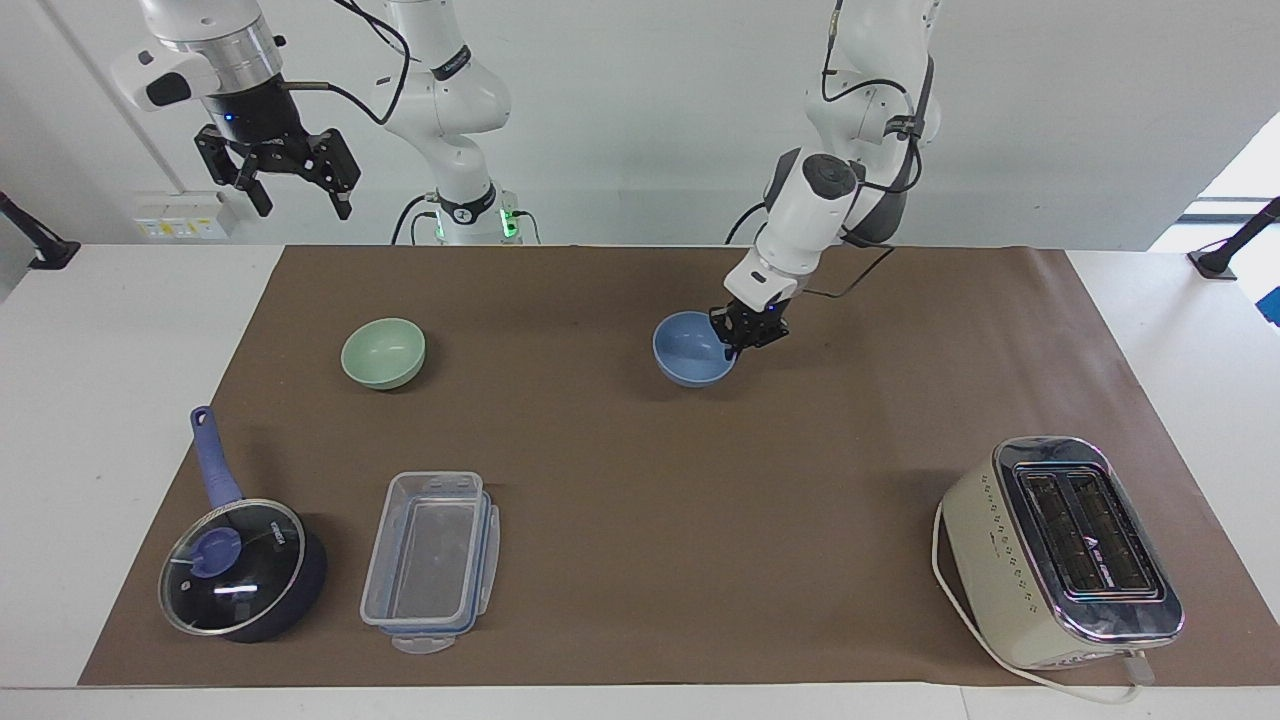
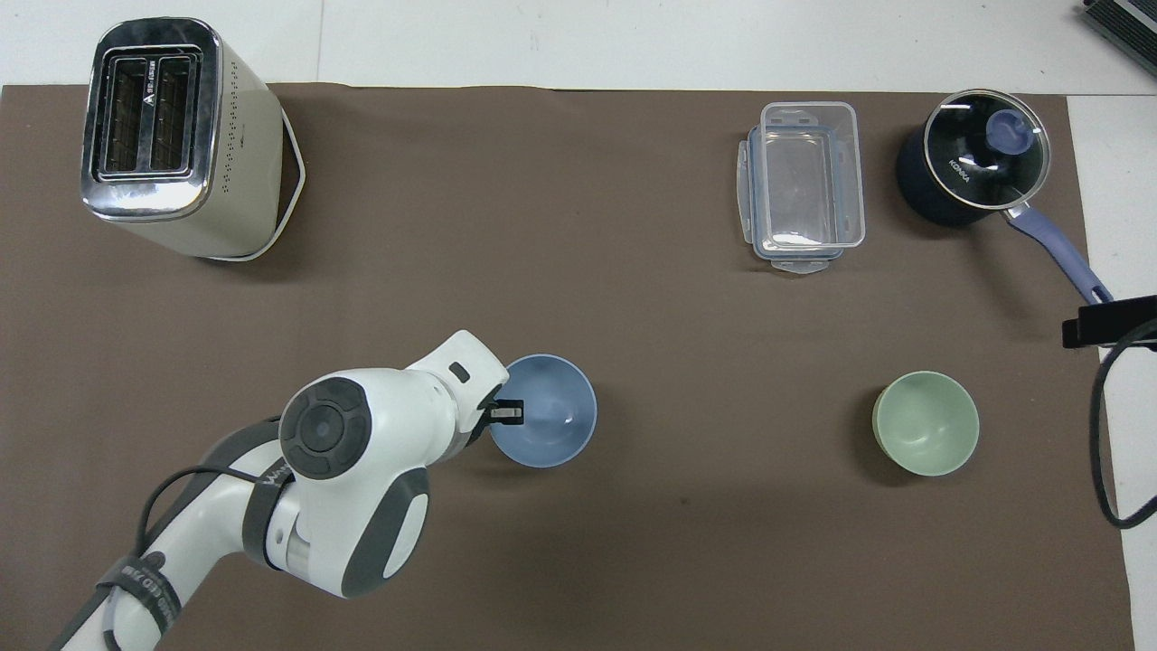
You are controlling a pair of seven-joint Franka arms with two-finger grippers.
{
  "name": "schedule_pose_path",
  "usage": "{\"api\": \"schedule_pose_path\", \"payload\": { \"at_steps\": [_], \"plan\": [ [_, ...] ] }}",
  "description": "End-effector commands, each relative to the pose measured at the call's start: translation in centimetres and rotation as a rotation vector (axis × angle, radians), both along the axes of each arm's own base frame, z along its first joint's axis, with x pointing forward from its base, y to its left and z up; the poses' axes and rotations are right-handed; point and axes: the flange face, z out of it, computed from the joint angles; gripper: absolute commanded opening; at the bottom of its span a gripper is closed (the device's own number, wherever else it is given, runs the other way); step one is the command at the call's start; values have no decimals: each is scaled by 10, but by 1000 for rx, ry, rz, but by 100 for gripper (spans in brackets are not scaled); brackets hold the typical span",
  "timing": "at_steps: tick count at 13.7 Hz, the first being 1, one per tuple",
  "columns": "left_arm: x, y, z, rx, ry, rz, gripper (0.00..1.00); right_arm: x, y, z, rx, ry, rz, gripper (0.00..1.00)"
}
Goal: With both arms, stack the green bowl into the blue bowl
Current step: 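Slide the blue bowl with the left gripper toward the table center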
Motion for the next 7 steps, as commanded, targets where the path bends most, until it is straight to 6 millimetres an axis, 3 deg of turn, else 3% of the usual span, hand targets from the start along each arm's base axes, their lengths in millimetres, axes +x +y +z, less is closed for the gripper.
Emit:
{"api": "schedule_pose_path", "payload": {
  "at_steps": [1,7],
  "plan": [
    [-12,-29,-15,-10,-6,-6,0,-3,-1,1,1,-5,19,100],
    [-27,-37,-32,13,22,-29,0,-3,-1,1,1,-5,19,100]
  ]
}}
